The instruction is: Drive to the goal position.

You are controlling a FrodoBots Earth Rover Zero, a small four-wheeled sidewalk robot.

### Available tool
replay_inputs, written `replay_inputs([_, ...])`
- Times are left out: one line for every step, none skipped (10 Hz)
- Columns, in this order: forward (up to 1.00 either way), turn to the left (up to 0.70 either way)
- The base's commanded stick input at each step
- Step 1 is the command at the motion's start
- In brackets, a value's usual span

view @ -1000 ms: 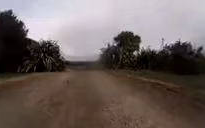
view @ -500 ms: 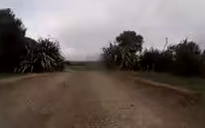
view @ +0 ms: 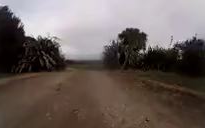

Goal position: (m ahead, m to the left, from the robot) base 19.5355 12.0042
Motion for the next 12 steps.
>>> replay_inputs([0.85,0.11])
replay_inputs([0.85,0.0])
replay_inputs([0.85,0.0])
replay_inputs([0.85,0.0])
replay_inputs([0.85,0.0])
replay_inputs([0.85,0.0])
replay_inputs([0.85,0.0])
replay_inputs([0.85,0.0])
replay_inputs([0.85,0.0])
replay_inputs([0.85,0.0])
replay_inputs([0.85,0.0])
replay_inputs([0.85,0.0])
